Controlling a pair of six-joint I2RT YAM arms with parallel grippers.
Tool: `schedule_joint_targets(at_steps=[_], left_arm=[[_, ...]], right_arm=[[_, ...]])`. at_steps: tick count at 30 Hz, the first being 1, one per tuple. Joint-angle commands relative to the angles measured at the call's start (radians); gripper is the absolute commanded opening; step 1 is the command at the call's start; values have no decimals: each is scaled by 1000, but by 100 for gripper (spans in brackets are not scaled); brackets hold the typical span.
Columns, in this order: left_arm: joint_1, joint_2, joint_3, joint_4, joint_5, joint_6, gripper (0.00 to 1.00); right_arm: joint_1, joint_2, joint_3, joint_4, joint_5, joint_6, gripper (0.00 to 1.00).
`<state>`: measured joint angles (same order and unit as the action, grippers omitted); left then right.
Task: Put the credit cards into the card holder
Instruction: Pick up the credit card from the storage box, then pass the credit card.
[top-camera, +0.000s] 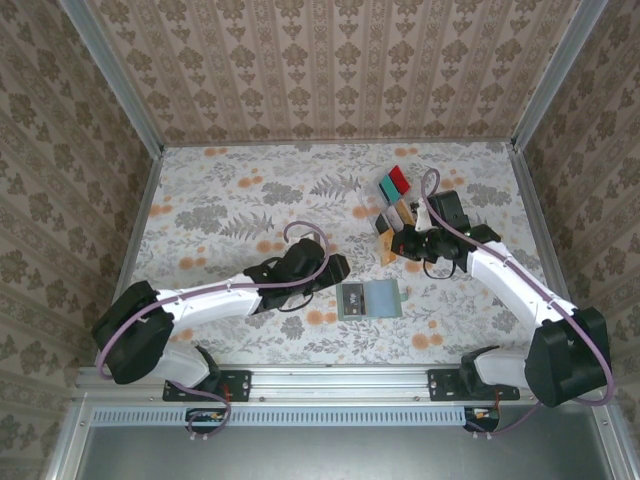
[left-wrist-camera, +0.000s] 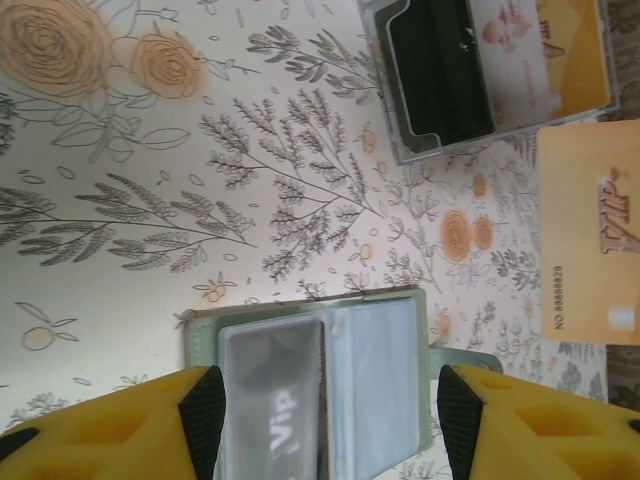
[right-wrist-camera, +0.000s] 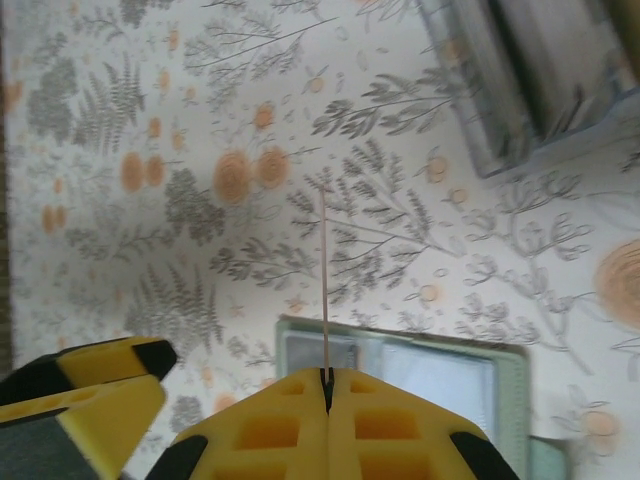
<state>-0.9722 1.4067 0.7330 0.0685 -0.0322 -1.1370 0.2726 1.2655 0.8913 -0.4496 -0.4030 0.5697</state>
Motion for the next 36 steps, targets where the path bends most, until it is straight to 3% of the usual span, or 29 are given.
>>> schedule_joint_targets(at_steps=[1,27,36], left_arm=[[10,-12,-11,68,37,-24,61],[69,125,-50,503,225,-139,62],[66,194,-61,637,252,-197,53]], right_arm=[[-5,-31,-38,109,-128,104,1],[-5,-69,-226,396,-339,341,3],[-4,-55,-231,434,-353,368,3]])
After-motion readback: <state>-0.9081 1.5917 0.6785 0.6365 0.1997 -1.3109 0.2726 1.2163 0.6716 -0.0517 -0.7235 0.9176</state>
